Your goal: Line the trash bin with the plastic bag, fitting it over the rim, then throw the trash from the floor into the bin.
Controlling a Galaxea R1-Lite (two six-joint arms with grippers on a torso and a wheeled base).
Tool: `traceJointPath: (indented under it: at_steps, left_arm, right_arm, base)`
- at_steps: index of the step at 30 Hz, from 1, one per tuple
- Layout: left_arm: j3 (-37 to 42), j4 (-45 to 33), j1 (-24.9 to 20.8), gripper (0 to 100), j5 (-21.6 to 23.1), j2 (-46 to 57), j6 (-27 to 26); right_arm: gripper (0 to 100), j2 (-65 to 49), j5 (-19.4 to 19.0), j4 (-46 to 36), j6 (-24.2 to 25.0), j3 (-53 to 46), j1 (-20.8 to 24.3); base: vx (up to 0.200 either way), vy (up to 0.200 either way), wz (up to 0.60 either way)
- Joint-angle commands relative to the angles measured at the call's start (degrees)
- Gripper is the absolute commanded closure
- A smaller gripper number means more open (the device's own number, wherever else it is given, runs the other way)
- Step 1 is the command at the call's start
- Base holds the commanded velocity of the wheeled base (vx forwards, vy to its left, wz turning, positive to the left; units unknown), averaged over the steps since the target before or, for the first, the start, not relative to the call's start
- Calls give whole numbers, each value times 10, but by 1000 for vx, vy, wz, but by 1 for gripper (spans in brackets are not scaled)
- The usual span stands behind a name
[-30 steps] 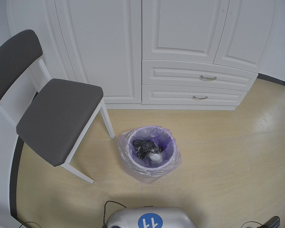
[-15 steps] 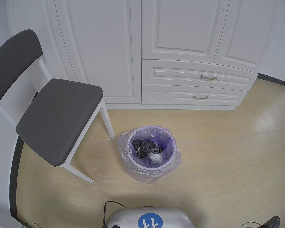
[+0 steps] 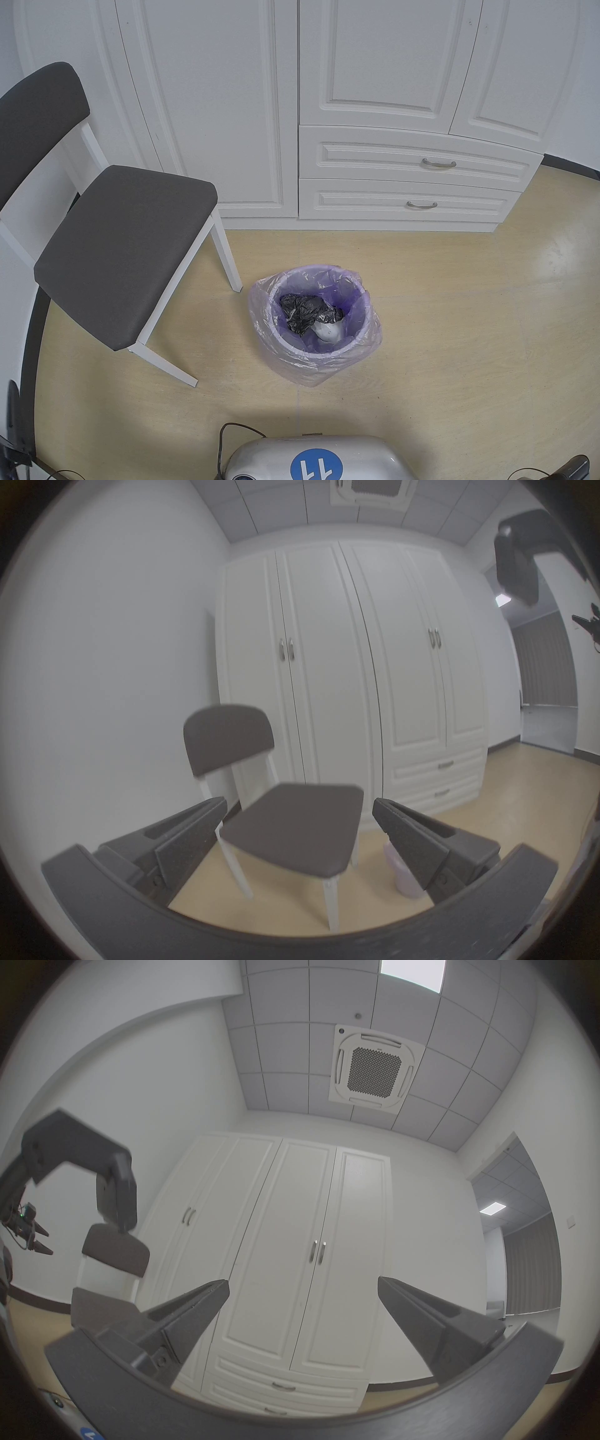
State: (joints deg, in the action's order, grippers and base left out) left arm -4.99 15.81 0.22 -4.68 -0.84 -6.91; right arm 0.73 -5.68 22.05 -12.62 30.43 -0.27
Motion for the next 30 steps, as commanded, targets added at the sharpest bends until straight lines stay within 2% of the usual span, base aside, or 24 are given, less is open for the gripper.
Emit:
traceJointPath:
  at_steps: [1, 2, 4, 10, 15, 18, 26, 29, 30]
  left_arm:
    - [50, -83, 1, 0, -4, 8, 3]
    - [50, -120, 1, 0, -3, 8, 11]
    - [50, -123, 1, 0, -2, 8, 42]
    - [50, -134, 1, 0, 0, 8, 89]
    - [49, -167, 0, 0, 42, 8, 68]
    - [50, -161, 0, 0, 43, 8, 59]
    - [50, -160, 0, 0, 41, 8, 71]
    - [50, -160, 0, 0, 42, 8, 68]
    - [50, -159, 0, 0, 42, 8, 72]
  right_arm:
    - [0, -6, 5, 84, -11, -135, 0]
    - [0, -6, 6, 84, -8, -157, 0]
    - [0, -6, 5, 91, -7, -190, 0]
    - [0, -6, 6, 120, -10, -267, 0]
    - [0, -6, 8, 119, -9, -298, 0]
    - [0, -6, 23, 92, -7, -303, 0]
    - [0, -6, 30, -96, 34, -303, 0]
    - [0, -6, 32, -134, 42, -303, 0]
    - [0, -6, 46, -158, 51, -304, 0]
  base:
    - [0, 0, 0]
    - [0, 0, 0]
    - [0, 0, 0]
    - [0, 0, 0]
    - [0, 0, 0]
    - [0, 0, 0]
    - [0, 0, 0]
    - [0, 0, 0]
    - [0, 0, 0]
